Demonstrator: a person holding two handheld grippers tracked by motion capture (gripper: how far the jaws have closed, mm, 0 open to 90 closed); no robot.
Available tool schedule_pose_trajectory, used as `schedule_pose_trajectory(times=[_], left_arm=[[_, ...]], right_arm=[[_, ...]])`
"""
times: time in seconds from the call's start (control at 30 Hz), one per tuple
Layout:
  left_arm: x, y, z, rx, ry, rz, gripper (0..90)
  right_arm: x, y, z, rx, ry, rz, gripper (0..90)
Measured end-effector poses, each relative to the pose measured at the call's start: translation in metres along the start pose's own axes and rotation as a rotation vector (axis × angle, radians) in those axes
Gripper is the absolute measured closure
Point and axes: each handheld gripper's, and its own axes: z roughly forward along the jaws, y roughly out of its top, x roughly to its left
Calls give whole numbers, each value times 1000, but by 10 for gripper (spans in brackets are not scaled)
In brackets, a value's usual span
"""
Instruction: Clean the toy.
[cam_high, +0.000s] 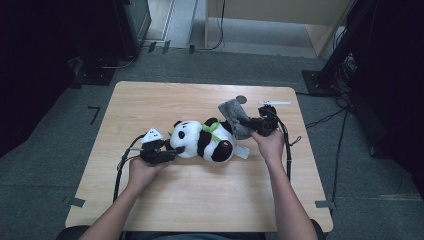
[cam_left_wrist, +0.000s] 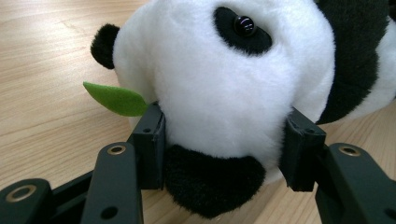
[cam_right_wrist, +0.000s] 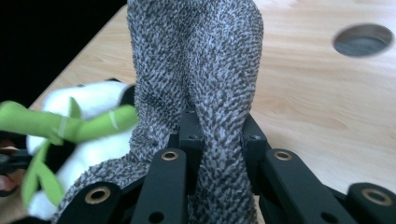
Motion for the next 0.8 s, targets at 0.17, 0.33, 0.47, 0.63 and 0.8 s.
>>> schedule_pose_trajectory(times=[0.17,0.33,0.47,0.63,0.8], left_arm=[[3,2,0,5,-10,-30,442],[4,4,1,15,-21,-45,447],[6,7,1,27,-25,-57,450],[7,8,1,34,-32,-56,450],[8,9,1,36,-36,-54,449]], right_arm=[[-12,-9,-1,37,-55,20,778],[-20,-21,5,28,-23,79,780],[-10,-33,29,121,-72,36,781],[-21,-34,22,146,-142,35,781],[-33,-30,-2,42,-128,90,781]])
